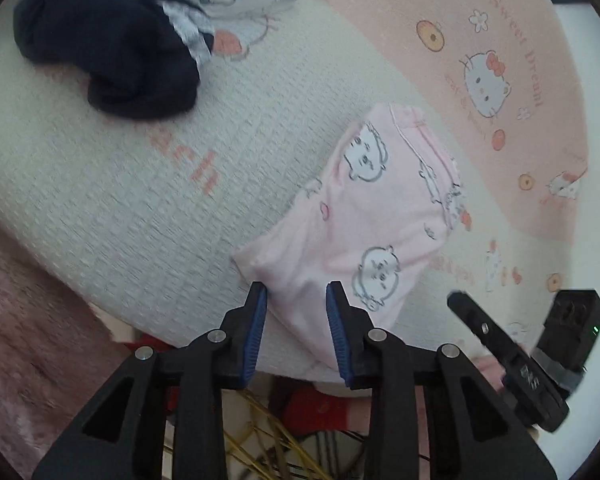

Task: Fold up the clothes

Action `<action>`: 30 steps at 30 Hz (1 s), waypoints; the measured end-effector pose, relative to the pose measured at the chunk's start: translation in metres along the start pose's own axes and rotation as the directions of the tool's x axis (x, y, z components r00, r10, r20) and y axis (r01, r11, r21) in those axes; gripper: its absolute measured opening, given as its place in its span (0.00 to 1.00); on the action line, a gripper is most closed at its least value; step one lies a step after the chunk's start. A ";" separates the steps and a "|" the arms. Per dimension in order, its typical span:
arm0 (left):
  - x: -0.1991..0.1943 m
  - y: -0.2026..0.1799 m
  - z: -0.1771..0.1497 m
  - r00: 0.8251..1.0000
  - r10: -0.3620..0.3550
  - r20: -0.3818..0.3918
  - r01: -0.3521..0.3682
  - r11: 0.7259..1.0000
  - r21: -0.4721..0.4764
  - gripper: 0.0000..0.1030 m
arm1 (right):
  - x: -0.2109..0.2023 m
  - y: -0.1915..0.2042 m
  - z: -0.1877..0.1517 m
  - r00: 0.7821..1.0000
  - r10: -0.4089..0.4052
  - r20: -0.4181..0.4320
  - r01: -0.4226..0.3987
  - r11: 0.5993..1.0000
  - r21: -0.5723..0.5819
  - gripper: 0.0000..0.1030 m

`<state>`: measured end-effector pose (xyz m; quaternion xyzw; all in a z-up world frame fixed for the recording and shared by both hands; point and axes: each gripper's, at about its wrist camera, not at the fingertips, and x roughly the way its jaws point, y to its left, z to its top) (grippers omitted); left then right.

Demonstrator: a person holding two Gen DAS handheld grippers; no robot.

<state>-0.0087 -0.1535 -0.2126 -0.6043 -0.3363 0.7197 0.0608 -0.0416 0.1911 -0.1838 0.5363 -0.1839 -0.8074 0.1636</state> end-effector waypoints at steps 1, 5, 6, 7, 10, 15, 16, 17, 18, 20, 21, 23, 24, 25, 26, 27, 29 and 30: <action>0.005 0.000 -0.001 1.000 0.014 -0.016 -0.014 1.000 0.002 0.36 | 0.001 -0.003 0.010 1.000 -0.024 0.008 0.024 1.000 -0.001 0.30; 0.037 -0.017 -0.006 0.998 0.044 -0.040 -0.044 0.999 -0.010 0.36 | 0.018 0.009 0.056 0.996 -0.090 0.020 0.091 0.993 -0.080 0.46; 0.038 -0.017 -0.006 0.999 0.040 -0.036 -0.041 0.999 -0.015 0.36 | 0.023 0.013 0.066 0.994 -0.109 0.018 0.110 0.989 -0.101 0.49; 0.038 -0.017 -0.004 0.999 0.039 -0.025 -0.039 0.999 -0.018 0.36 | 0.029 0.016 0.076 0.992 -0.125 0.015 0.126 0.984 -0.122 0.50; 0.038 -0.018 0.002 0.999 0.054 0.006 -0.054 0.998 -0.012 0.30 | 0.057 0.019 0.080 0.992 -0.085 -0.094 0.068 0.983 -0.172 0.52; 0.039 -0.025 0.015 0.995 0.096 0.042 -0.097 0.995 0.032 0.23 | 0.074 0.022 0.063 0.975 -0.121 -0.185 0.077 0.971 -0.228 0.50; 0.037 -0.026 0.020 0.992 0.111 0.057 -0.113 0.993 0.039 0.22 | 0.071 0.019 0.060 0.973 -0.113 -0.201 0.073 0.978 -0.195 0.47; 0.032 -0.027 0.025 0.988 0.129 0.083 -0.134 0.990 0.045 0.22 | 0.069 0.017 0.057 0.971 -0.104 -0.217 0.069 0.984 -0.164 0.44; 0.026 -0.027 0.031 0.983 0.148 0.111 -0.154 0.987 0.050 0.22 | 0.064 0.022 0.048 0.968 -0.082 -0.236 0.046 0.987 -0.155 0.43; 0.018 -0.027 0.045 0.971 0.184 0.149 -0.194 0.980 0.054 0.22 | 0.054 0.030 0.030 0.961 -0.038 -0.274 0.001 0.991 -0.134 0.40; 0.014 -0.027 0.052 0.965 0.202 0.168 -0.213 0.975 0.055 0.22 | 0.050 0.035 0.022 0.956 -0.015 -0.292 -0.022 0.992 -0.123 0.40; 0.013 -0.025 0.060 0.972 0.183 0.147 -0.191 0.981 0.045 0.23 | 0.041 0.043 0.006 0.952 0.012 -0.306 -0.050 0.992 -0.117 0.40; 0.013 -0.024 0.061 0.977 0.168 0.132 -0.174 0.984 0.043 0.23 | 0.036 0.047 -0.001 0.953 0.017 -0.302 -0.055 0.991 -0.119 0.40; 0.013 -0.024 0.062 0.981 0.152 0.117 -0.158 0.987 0.040 0.28 | 0.031 0.045 -0.005 0.961 0.002 -0.278 -0.033 0.994 -0.104 0.40; 0.014 -0.024 0.060 0.982 0.155 0.105 -0.161 0.985 0.055 0.33 | 0.028 0.040 -0.004 0.968 -0.019 -0.251 -0.004 0.996 -0.090 0.40; 0.014 -0.024 0.058 0.982 0.163 0.095 -0.171 0.982 0.076 0.43 | 0.026 0.035 -0.003 0.974 -0.041 -0.224 0.025 0.997 -0.076 0.41; 0.023 -0.028 0.053 0.982 0.179 0.065 -0.186 0.977 0.107 0.47 | 0.028 0.032 0.000 0.977 -0.069 -0.200 0.054 0.995 -0.078 0.43; 0.028 -0.030 0.050 0.981 0.188 0.049 -0.193 0.974 0.122 0.47 | 0.032 0.033 0.002 0.977 -0.075 -0.200 0.057 0.994 -0.093 0.43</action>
